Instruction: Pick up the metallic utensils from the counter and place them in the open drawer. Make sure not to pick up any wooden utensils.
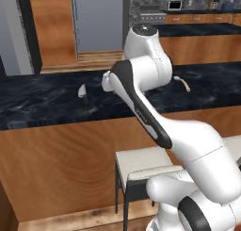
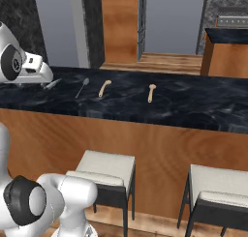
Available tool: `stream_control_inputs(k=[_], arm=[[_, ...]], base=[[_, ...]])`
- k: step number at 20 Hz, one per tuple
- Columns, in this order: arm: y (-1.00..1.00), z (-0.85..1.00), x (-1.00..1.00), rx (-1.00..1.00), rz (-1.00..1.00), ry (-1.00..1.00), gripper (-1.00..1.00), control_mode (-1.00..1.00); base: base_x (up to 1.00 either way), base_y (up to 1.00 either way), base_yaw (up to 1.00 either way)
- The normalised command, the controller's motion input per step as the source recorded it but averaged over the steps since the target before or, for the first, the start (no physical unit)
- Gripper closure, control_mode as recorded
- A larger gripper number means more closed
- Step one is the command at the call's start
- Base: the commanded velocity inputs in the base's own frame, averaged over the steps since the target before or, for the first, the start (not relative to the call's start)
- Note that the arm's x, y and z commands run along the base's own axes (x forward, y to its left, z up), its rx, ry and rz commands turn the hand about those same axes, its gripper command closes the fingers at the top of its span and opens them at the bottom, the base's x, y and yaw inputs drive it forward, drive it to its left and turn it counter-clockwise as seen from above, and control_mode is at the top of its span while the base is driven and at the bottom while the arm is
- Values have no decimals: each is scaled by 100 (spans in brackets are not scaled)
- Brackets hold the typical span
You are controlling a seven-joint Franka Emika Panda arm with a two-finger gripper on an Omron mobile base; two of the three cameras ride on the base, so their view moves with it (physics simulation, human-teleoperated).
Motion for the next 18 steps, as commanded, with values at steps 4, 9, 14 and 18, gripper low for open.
stream_control_inputs(k=[4, 9, 14, 18], arm=[[58, -34, 3, 0, 0, 5, -100, -100], [19, -23, 33, 0, 0, 10, -100, -100], [0, -13, 47, 0, 2, 15, -100, -100], [0, -3, 68, 0, 4, 17, -100, -100]], base=[[0, 0, 0], [0, 0, 0], [0, 0, 0], [0, 0, 0]])
